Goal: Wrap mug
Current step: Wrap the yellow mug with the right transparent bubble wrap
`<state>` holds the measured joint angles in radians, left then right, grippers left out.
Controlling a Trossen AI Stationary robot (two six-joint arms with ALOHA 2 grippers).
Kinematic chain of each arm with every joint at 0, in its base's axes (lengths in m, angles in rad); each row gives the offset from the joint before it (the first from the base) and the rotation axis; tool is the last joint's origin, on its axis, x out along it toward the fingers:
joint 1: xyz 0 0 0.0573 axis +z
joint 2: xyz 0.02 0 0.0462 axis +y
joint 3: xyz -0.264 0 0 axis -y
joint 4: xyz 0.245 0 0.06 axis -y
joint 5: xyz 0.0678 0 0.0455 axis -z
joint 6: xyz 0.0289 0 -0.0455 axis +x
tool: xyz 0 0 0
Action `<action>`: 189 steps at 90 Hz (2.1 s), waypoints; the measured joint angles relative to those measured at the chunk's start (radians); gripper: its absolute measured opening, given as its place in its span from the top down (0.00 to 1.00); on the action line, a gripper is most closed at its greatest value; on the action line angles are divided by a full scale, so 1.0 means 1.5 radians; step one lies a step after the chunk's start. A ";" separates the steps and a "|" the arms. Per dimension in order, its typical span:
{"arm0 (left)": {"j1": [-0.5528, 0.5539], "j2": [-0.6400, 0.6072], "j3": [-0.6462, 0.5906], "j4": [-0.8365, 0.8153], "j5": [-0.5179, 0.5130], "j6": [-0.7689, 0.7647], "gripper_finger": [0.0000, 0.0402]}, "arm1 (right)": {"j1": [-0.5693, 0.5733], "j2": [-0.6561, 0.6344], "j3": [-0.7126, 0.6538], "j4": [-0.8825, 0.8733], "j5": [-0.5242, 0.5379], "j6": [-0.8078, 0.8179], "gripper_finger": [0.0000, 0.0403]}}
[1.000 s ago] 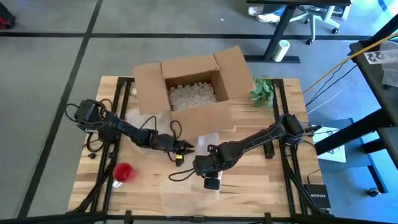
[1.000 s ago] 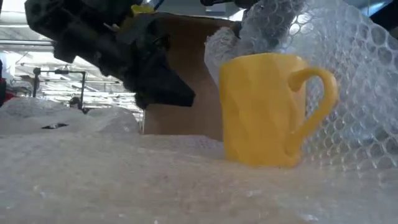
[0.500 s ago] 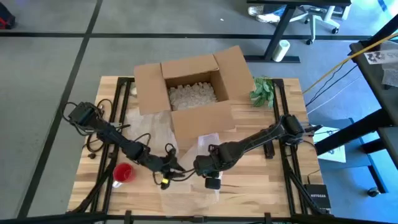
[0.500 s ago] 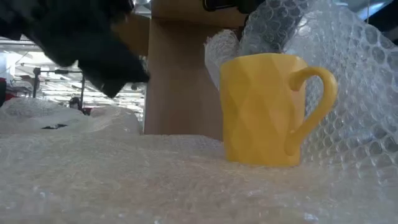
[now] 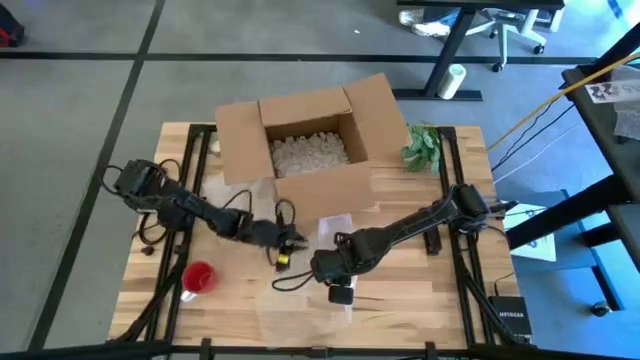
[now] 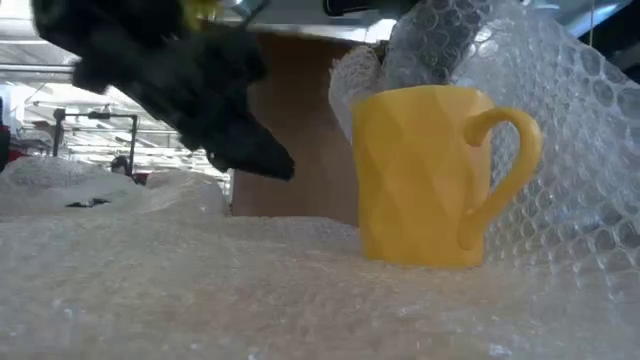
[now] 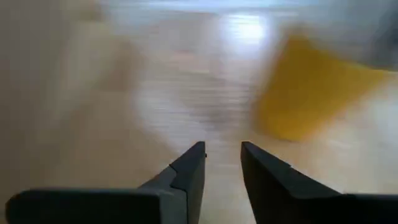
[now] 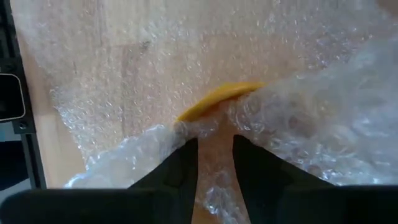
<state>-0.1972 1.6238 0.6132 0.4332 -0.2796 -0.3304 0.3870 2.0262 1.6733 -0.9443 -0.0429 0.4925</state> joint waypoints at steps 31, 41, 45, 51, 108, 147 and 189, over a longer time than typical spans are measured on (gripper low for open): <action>0.059 0.000 0.000 -0.074 -0.101 -0.100 0.79 | 0.000 0.000 0.000 0.000 0.000 0.003 0.78; 0.032 0.000 0.000 -0.047 -0.014 -0.110 0.79 | 0.000 0.000 0.000 0.000 -0.001 0.003 0.78; 0.016 0.000 0.000 -0.034 0.009 -0.113 0.79 | 0.000 0.000 0.000 0.001 -0.004 0.003 0.78; -0.006 0.000 0.000 -0.005 0.025 -0.107 0.79 | 0.000 0.000 0.000 0.001 -0.017 0.003 0.78; 0.018 0.019 0.000 0.164 0.068 0.057 0.79 | 0.015 0.000 0.000 0.064 -0.087 -0.037 0.78; 0.016 0.019 0.012 0.287 0.211 0.086 0.79 | 0.017 0.003 0.000 0.060 -0.082 -0.048 0.78; -0.049 0.019 0.064 0.205 0.266 0.087 0.79 | 0.017 0.003 0.009 0.023 -0.060 -0.018 0.78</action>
<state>-0.2710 1.6527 0.7099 0.7410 0.1196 -0.1997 0.4129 2.0301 1.6865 -0.9094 -0.1324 0.4655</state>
